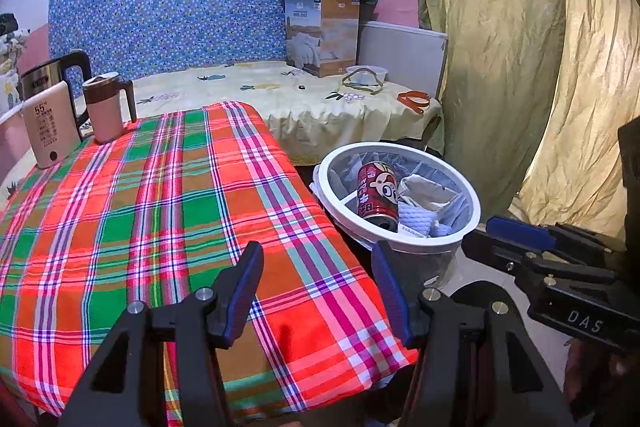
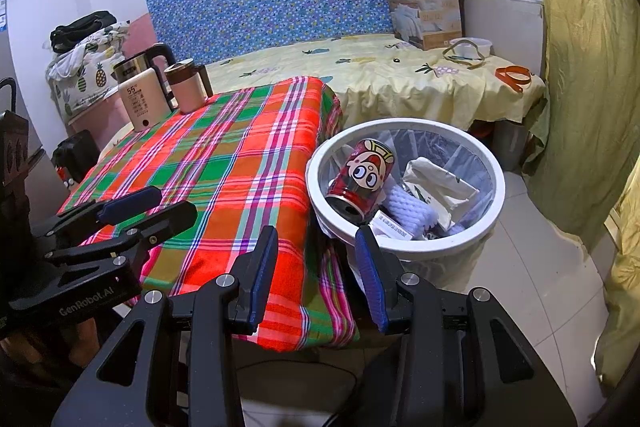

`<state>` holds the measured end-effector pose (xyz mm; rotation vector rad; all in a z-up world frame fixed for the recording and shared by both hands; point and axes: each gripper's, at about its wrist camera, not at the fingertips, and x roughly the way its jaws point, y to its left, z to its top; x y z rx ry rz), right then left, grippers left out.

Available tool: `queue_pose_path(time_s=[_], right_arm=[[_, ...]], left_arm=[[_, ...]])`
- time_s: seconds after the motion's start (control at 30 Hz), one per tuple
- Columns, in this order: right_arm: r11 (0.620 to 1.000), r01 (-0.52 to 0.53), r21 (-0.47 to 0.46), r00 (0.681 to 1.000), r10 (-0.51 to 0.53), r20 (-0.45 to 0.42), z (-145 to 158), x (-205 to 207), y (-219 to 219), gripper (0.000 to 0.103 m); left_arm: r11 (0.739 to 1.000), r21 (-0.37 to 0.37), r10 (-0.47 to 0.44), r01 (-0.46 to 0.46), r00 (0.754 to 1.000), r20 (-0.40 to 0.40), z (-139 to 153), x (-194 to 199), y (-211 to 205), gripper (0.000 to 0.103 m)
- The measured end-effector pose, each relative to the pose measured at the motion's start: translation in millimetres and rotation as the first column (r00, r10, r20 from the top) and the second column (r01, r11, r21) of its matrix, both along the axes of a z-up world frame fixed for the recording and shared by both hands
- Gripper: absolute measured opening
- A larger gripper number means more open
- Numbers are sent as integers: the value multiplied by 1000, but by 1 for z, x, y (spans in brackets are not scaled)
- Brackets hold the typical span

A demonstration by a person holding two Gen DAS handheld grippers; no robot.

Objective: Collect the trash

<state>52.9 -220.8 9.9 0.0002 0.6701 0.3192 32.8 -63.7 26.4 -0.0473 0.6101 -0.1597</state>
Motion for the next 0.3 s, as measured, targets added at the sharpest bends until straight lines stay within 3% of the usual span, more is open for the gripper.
queue_pose_path(time_s=[0.3], right_arm=[[1000,0,0,1000,0,-2,-1,0,0,42]], left_arm=[[1000,0,12,-12,1000,-10,-4,0,2,58]])
